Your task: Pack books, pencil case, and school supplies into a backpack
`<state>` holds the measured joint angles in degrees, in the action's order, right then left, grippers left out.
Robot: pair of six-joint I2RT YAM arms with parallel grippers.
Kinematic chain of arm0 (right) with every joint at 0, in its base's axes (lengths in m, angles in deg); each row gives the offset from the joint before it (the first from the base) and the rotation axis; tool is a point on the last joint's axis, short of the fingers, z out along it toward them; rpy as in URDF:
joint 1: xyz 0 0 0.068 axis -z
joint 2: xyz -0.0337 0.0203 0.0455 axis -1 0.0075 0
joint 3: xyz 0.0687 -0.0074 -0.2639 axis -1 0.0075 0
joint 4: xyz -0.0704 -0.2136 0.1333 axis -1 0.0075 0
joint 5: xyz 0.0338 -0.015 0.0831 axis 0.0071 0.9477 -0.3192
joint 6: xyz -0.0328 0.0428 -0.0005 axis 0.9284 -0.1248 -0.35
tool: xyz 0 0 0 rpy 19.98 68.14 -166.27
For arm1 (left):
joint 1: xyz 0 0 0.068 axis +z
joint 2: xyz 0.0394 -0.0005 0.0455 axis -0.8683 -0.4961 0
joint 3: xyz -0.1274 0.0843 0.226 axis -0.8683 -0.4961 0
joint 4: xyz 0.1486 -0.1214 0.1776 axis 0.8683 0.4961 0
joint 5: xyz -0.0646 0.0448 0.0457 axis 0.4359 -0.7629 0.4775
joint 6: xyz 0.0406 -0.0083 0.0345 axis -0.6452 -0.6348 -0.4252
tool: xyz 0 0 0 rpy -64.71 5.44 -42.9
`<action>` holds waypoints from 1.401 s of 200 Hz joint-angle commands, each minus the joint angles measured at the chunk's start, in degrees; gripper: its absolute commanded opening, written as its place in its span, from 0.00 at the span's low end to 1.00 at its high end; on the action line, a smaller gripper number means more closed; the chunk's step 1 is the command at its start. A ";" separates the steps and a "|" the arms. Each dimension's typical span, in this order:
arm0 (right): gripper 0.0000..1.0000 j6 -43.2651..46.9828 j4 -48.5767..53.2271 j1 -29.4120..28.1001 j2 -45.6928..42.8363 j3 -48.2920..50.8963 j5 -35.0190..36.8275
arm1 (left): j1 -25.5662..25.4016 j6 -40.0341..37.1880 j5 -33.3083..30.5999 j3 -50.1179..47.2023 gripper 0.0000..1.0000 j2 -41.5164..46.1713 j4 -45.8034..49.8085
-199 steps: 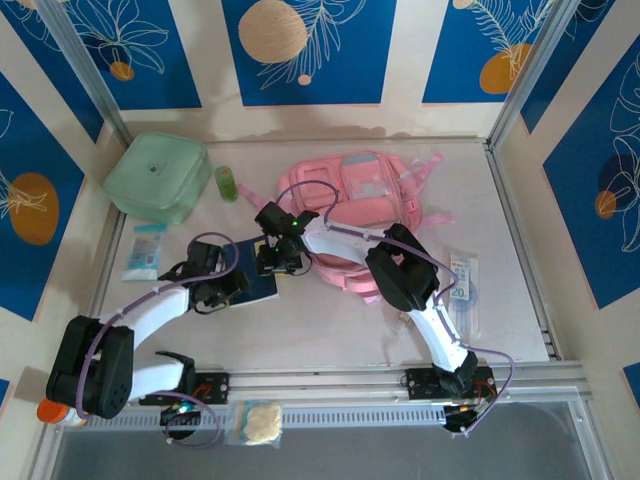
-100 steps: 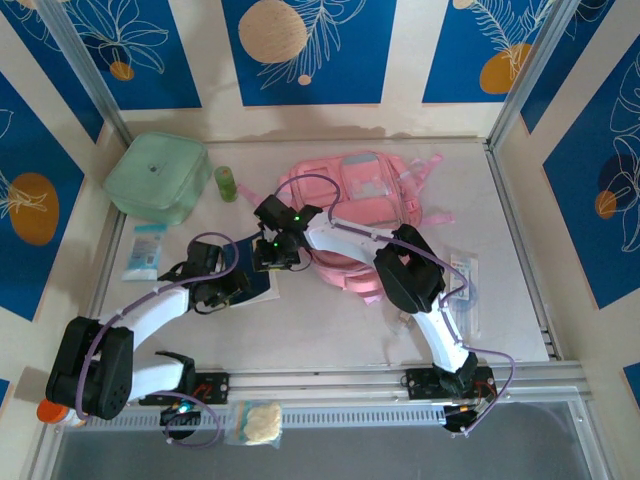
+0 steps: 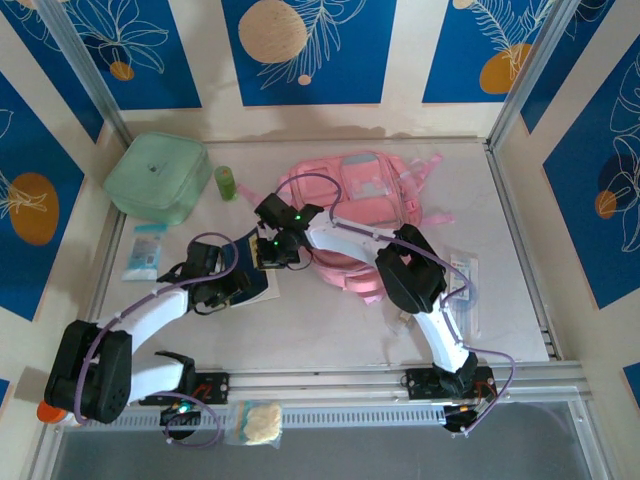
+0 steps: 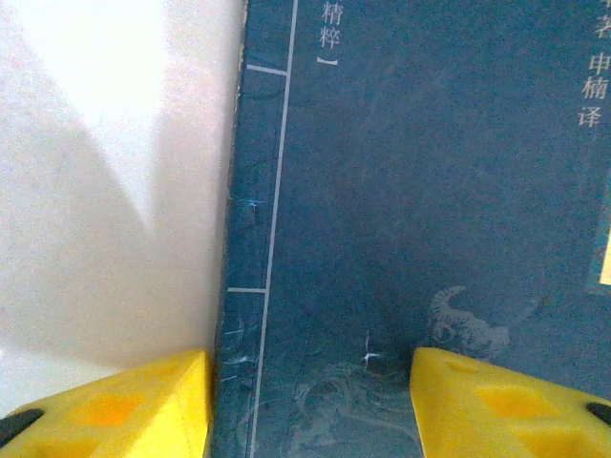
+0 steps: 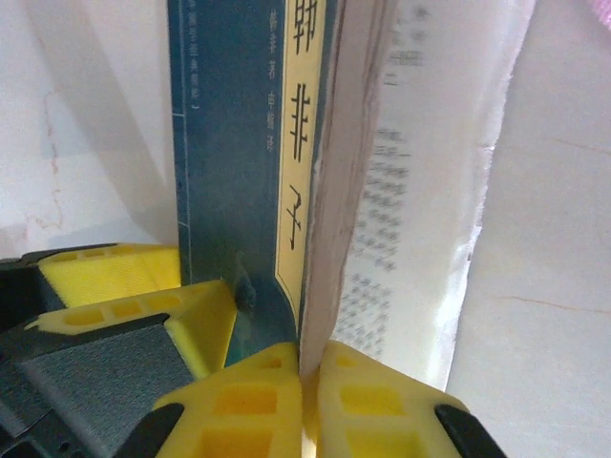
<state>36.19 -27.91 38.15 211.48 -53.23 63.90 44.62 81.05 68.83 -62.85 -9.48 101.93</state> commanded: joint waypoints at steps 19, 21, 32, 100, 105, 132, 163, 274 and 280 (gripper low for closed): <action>0.01 -0.05 -2.76 -0.29 -7.37 3.31 -3.04 | -0.03 -0.81 0.37 1.31 0.62 4.77 3.41; 0.00 -0.12 -2.89 -0.33 -7.64 3.50 -3.04 | -0.01 -0.90 0.02 1.48 0.63 5.11 3.97; 0.00 -0.38 -3.62 -0.16 -9.40 4.65 -3.30 | 0.11 -1.95 -0.85 2.74 0.64 7.07 5.98; 0.00 -0.85 -6.99 2.27 -23.45 12.26 -6.30 | 8.56 -6.27 8.25 12.58 0.71 16.22 14.42; 0.00 -0.85 -7.23 2.78 -24.43 13.02 -6.78 | 8.67 -6.20 9.69 13.23 0.71 16.47 14.28; 0.00 -0.93 -9.64 6.16 -29.97 17.16 -11.51 | 8.80 -3.27 19.54 14.54 0.72 16.53 8.84; 0.00 0.18 -11.98 9.68 -34.19 20.48 -15.41 | 8.57 3.00 29.09 11.98 0.71 14.90 -2.89; 0.00 -3.21 -19.08 16.16 -37.15 28.08 -21.85 | -2.49 9.80 31.92 11.12 0.47 6.55 -21.05; 0.00 -3.29 -19.25 16.41 -37.18 28.43 -21.85 | -2.60 9.93 31.72 11.14 0.44 6.64 -21.21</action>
<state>33.57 -44.10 54.26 175.70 -26.45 44.30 43.62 88.79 98.03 -51.58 -3.16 87.95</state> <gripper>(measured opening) 0.050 0.489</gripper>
